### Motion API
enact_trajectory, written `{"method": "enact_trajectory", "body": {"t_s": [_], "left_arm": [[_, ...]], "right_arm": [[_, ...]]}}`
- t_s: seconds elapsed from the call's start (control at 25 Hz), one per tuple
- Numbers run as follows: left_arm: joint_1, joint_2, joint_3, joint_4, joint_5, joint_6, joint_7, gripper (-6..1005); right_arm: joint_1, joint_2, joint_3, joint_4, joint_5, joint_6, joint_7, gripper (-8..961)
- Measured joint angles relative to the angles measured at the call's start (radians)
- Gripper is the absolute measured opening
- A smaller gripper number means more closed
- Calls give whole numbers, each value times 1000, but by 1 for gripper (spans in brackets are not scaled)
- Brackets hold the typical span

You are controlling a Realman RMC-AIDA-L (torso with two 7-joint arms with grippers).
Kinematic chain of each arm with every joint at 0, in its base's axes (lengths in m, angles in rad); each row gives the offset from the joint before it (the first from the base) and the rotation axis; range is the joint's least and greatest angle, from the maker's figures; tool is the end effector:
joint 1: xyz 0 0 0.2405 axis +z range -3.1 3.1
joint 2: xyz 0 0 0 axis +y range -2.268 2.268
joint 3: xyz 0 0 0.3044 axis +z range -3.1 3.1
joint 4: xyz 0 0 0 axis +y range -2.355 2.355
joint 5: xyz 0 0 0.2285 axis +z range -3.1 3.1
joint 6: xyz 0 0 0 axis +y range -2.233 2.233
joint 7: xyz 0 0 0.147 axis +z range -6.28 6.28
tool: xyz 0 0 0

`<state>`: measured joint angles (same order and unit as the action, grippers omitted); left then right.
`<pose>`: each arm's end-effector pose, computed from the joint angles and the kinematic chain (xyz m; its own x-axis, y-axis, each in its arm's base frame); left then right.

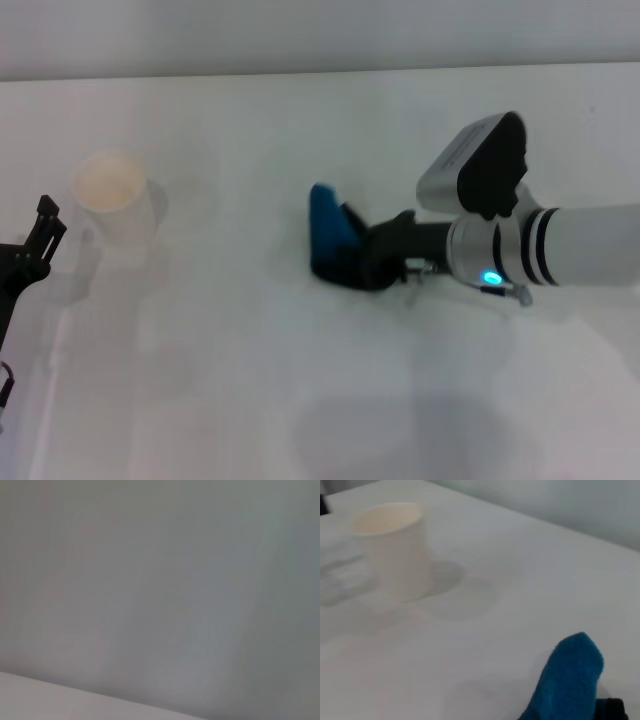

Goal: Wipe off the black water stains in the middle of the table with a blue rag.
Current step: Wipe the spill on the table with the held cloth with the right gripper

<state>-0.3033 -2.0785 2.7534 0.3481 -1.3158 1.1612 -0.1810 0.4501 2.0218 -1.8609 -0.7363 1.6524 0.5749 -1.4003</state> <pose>-0.3856 0.2987 -0.0949 0.5233 0.0977 0.8465 0.8514 -0.1005 -0.5147 0.3068 0.3795 -0.1347 0.8302 -0.5008 -0.2449 -0.5567 -0.7229 -0.4091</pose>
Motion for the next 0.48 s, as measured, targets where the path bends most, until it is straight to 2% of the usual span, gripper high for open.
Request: {"method": "enact_trajectory", "body": {"t_s": [0.32,0.48], "left_arm": [[-8,0,-2,-4,0,0,0,862],[-9,0,-2,-5,0,0,0,862]], "right_arm": [[7,1,-28,-2,-5,259,-24,96],[9,0,-43,0,-5,266,-25,96]]}}
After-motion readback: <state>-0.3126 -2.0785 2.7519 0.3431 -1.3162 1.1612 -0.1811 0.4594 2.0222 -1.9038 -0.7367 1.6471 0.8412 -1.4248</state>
